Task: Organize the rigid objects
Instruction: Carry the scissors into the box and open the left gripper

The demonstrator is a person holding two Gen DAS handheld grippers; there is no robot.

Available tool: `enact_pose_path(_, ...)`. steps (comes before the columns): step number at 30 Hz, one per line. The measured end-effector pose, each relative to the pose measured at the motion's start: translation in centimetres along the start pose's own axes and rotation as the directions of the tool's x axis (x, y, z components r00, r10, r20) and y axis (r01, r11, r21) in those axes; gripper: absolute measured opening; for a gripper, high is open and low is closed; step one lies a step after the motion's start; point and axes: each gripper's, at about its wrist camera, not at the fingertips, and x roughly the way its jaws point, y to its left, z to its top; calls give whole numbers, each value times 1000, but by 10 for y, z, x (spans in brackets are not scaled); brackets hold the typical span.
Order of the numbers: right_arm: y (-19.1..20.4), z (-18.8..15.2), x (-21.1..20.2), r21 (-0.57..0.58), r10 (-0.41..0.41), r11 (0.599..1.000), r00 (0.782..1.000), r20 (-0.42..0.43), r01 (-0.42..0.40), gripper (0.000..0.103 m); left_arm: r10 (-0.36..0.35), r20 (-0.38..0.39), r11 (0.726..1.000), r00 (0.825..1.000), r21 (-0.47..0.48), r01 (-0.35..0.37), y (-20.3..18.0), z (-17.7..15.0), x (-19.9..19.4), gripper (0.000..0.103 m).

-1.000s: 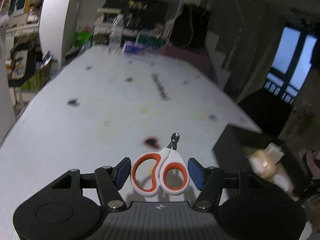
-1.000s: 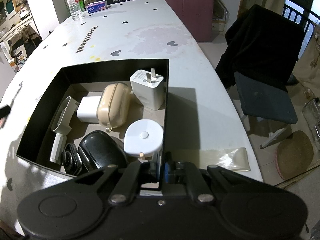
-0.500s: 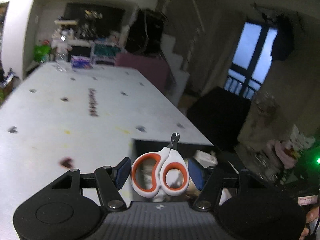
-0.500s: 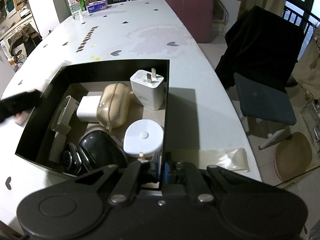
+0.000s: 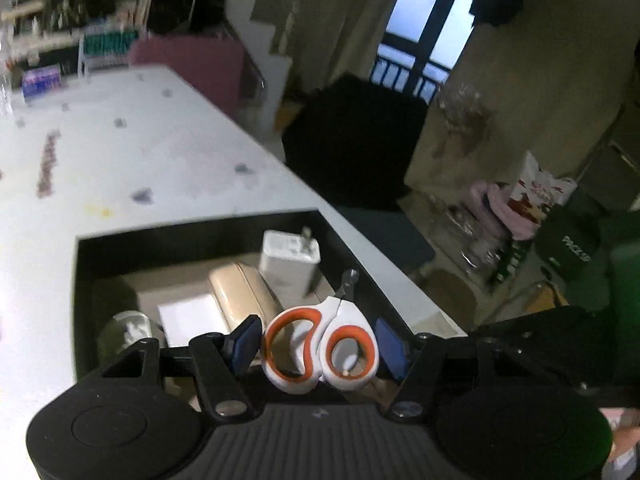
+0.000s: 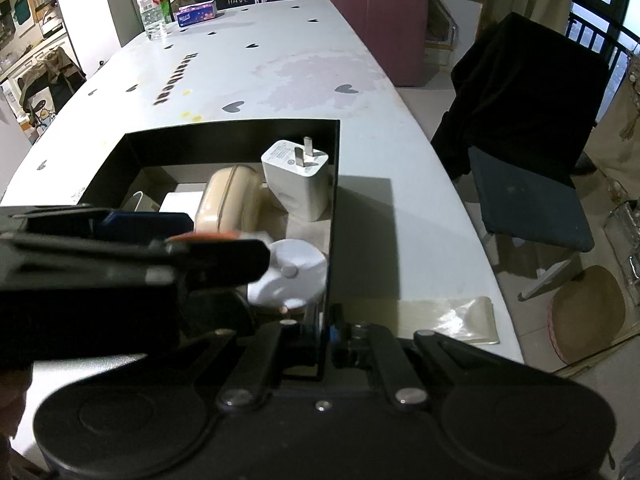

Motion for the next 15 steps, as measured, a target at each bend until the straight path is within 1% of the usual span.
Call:
enact_pose_path(1,0,0,0,1,1,1000,1000,0,-1,5,-6,-14,1000,1000,-27,5,4,0,1,64)
enact_pose_path(2,0,0,0,1,2,1000,1000,0,-2,5,-6,-17,998,1000,-55,5,6,1,3,68)
enact_pose_path(3,0,1,0,2,2,1000,1000,0,-2,5,-3,-16,997,1000,-80,2,9,1,3,74)
enact_pose_path(4,0,1,0,1,2,1000,1000,0,-2,5,4,-13,995,1000,-97,-5,11,1,2,82)
enact_pose_path(9,1,1,-1,2,2,1000,1000,0,-2,5,44,-16,994,999,-98,-45,14,1,-6,83)
enact_pose_path(15,1,1,-1,1,2,1000,1000,0,-2,5,73,-23,994,997,-81,-74,19,1,-19,83)
